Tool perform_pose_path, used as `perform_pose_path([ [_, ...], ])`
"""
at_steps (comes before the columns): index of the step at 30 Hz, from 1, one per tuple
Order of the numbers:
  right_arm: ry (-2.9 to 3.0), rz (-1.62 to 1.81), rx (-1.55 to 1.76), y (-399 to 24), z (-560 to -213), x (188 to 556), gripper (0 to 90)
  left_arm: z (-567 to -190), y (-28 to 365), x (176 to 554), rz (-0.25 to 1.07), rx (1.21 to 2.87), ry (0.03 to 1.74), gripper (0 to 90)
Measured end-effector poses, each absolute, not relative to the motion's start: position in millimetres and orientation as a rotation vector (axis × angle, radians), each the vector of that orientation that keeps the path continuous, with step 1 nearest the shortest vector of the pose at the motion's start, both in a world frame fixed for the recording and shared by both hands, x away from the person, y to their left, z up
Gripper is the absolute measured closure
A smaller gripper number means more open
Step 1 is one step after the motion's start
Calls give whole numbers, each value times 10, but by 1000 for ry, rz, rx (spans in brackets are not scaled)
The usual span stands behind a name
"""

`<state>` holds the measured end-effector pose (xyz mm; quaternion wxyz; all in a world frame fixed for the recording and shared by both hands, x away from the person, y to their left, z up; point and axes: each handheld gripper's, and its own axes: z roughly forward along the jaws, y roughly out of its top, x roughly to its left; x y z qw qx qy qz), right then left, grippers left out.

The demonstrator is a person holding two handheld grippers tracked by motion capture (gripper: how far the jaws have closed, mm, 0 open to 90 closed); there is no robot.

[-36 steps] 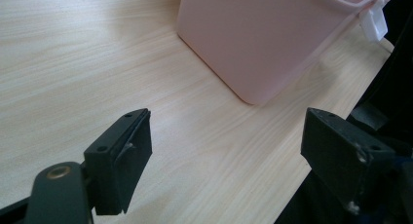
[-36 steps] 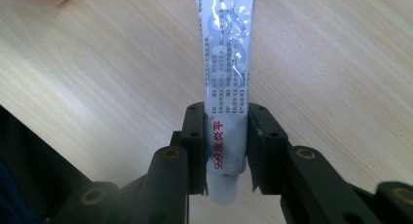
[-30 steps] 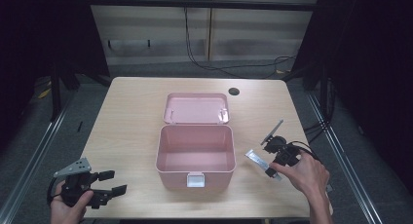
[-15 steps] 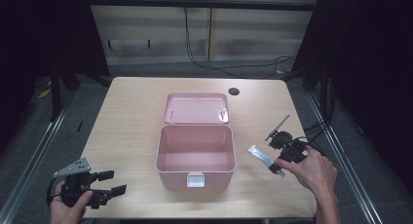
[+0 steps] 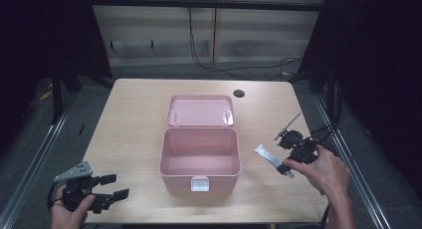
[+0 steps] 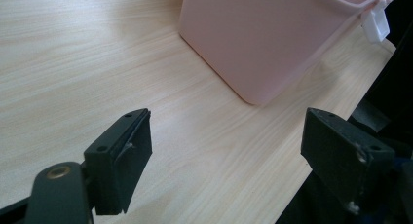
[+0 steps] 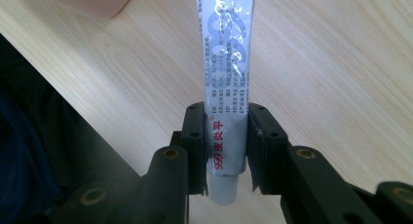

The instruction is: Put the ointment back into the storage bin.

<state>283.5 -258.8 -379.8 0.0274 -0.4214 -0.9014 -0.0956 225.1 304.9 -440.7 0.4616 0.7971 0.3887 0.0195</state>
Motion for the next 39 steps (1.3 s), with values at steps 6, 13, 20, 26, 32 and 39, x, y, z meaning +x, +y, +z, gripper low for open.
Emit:
perform_pose_path([
  [6, -2783, -304, -1295, -2605, -3771, 2814, 717, -4406, 3048, 2249, 47, 1958, 957, 188],
  [13, -2794, -310, -1263, -2611, -3704, 2798, 717, -4406, 3049, 2248, 47, 1957, 957, 188],
  [20, -2832, -352, -1221, -2615, -3553, 2778, 717, -4407, 3044, 2249, 47, 1960, 957, 188],
  [26, -2857, -395, -1197, -2618, -3433, 2791, 717, -4407, 3049, 2251, 48, 1960, 956, 188],
  [32, -2871, -423, -1162, -2602, -3334, 2799, 717, -4406, 3047, 2250, 47, 1959, 957, 188],
  [39, -2894, -451, -1133, -2539, -3180, 2817, 717, -4407, 3047, 2252, 51, 1960, 958, 188],
])
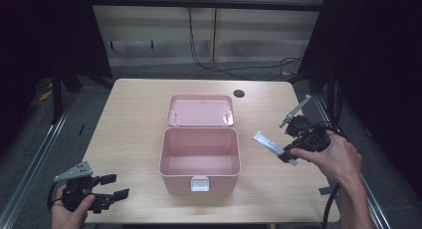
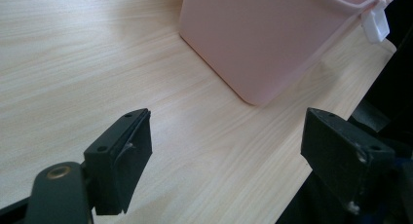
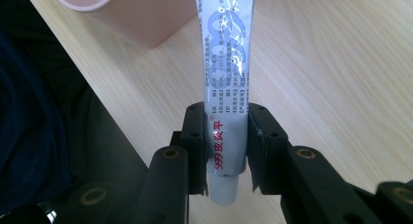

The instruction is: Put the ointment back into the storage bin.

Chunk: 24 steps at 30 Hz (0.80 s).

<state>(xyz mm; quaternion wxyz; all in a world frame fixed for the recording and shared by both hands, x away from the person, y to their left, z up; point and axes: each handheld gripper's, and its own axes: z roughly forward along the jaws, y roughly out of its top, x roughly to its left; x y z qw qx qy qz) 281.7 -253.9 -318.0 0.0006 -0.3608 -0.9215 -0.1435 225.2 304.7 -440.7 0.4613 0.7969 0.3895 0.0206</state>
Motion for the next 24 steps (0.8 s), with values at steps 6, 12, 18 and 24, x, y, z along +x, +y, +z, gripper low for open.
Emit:
perform_pose_path([
  [6, -2924, -476, -1045, -2446, -3088, 2869, 717, -4407, 3046, 2251, 49, 1960, 958, 188],
  [12, -2947, -512, -992, -2335, -3018, 2936, 717, -4409, 3046, 2253, 47, 1960, 956, 188],
  [18, -2961, -516, -940, -2196, -2978, 3004, 717, -4407, 3046, 2253, 46, 1959, 956, 188],
  [24, -2980, -523, -865, -2035, -2933, 3079, 717, -4405, 3051, 2252, 48, 1956, 956, 188],
])
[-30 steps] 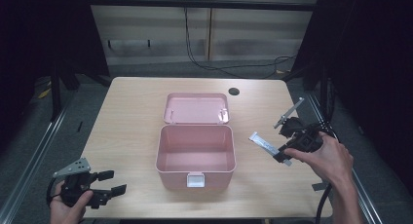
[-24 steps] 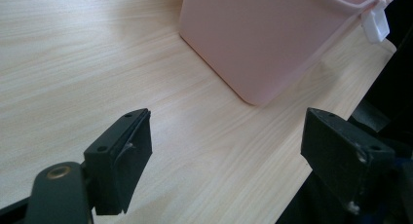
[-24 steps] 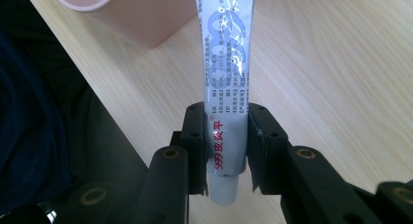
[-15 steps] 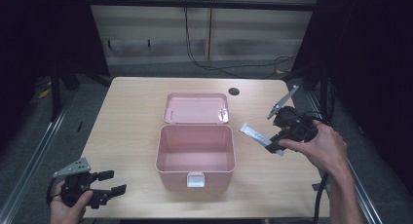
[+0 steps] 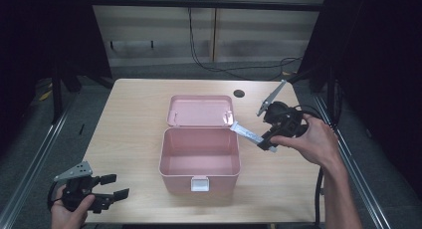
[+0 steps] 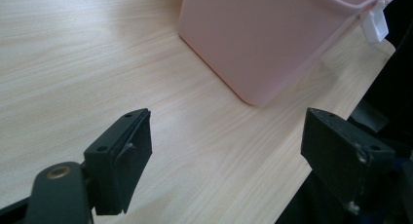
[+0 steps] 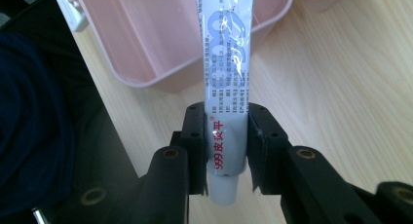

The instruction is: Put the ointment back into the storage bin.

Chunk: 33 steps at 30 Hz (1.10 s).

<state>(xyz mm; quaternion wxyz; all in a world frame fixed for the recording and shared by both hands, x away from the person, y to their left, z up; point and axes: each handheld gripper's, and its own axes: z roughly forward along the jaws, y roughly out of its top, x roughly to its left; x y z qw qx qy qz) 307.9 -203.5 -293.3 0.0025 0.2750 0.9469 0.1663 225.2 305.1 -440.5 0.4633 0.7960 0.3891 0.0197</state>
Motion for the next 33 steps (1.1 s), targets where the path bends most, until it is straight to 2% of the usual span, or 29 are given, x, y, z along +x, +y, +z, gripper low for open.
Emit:
perform_pose_path([
  [33, 3062, 514, 580, -1239, -3070, 3445, 717, -4398, 3056, 2247, 45, 1952, 954, 188],
])
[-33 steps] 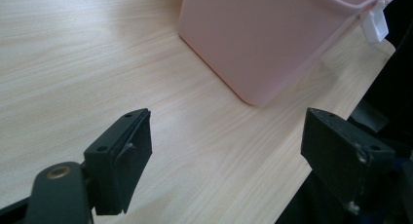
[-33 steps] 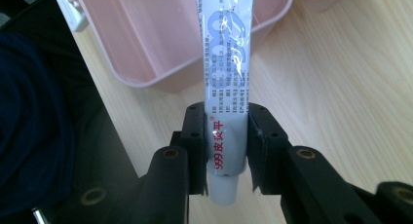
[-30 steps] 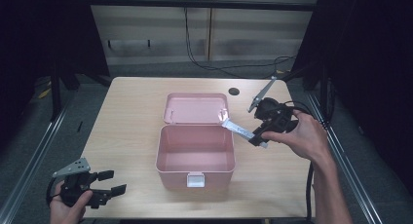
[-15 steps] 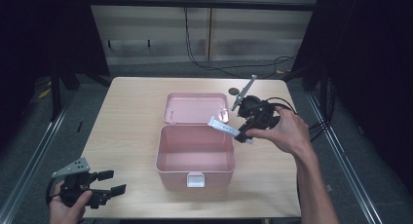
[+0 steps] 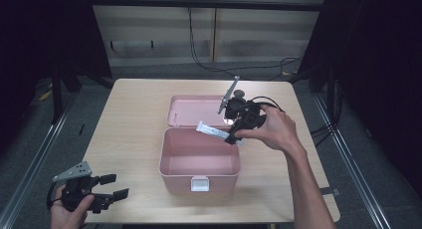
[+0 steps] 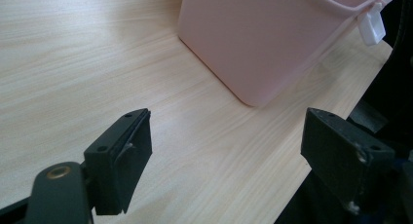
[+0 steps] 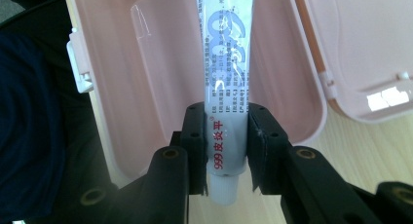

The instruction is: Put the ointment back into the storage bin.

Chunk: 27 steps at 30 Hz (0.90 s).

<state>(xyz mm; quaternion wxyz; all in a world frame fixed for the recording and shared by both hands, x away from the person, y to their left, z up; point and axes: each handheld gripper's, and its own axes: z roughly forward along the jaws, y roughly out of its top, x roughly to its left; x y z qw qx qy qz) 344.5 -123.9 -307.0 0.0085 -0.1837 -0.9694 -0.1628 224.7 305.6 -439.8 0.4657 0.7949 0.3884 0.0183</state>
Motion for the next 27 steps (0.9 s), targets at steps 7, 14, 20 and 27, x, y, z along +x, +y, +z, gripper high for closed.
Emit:
perform_pose_path([
  [7, -3035, -450, -510, -1106, -3149, 3523, 717, -4399, 3055, 2249, 46, 1952, 950, 188],
  [14, -3056, -408, -455, -917, -3195, 3587, 717, -4400, 3056, 2248, 45, 1953, 950, 188],
  [20, -3059, -372, -412, -826, -3280, 3635, 717, -4403, 3053, 2250, 45, 1953, 951, 188],
  [27, -3057, -352, -389, -751, -3364, 3680, 717, -4404, 3053, 2251, 45, 1955, 951, 188],
])
